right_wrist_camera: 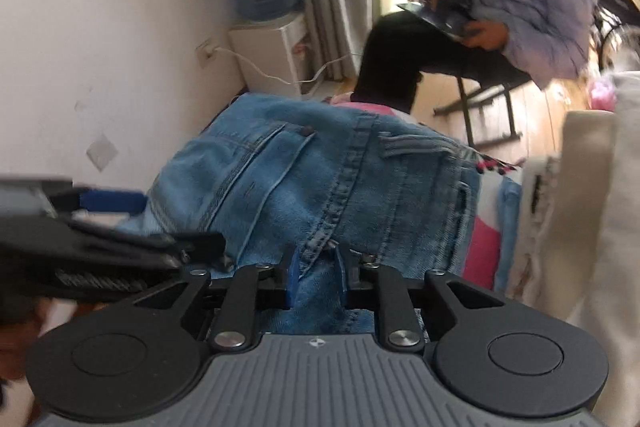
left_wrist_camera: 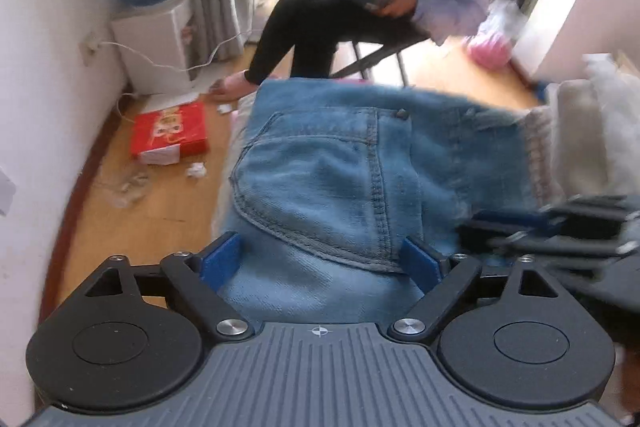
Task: Fold clothes
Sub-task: 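Open both tools and release the jeans on the stack, then press the jeans flat on the stack with both tools, then withdraw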
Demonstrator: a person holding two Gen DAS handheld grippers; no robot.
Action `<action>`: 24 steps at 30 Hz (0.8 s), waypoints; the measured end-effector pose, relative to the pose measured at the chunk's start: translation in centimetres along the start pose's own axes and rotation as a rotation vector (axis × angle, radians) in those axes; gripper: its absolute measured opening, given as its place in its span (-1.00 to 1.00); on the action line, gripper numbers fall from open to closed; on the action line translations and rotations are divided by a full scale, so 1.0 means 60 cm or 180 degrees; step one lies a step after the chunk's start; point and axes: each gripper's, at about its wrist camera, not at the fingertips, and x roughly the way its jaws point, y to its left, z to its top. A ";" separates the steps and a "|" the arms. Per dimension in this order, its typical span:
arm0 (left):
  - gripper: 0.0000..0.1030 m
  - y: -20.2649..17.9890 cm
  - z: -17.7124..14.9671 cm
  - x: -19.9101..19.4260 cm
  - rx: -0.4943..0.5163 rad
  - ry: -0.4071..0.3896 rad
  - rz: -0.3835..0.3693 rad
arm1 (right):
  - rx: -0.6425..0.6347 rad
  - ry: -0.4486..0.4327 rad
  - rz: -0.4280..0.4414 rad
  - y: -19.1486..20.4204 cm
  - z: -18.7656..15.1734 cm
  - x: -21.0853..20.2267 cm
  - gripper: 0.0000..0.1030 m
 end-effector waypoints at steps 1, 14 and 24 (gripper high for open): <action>0.77 0.003 0.003 -0.002 -0.0045 0.0020 -0.0008 | 0.0059 -0.0059 -0.0014 -0.003 0.004 -0.013 -0.57; 0.78 -0.020 0.019 -0.007 -0.0003 0.0236 0.0185 | 0.0078 0.0080 -0.0077 -0.024 -0.024 -0.015 -0.58; 0.80 -0.032 0.021 -0.008 0.0062 0.0256 0.0310 | 0.0116 0.0070 0.0049 -0.042 -0.026 -0.014 -0.58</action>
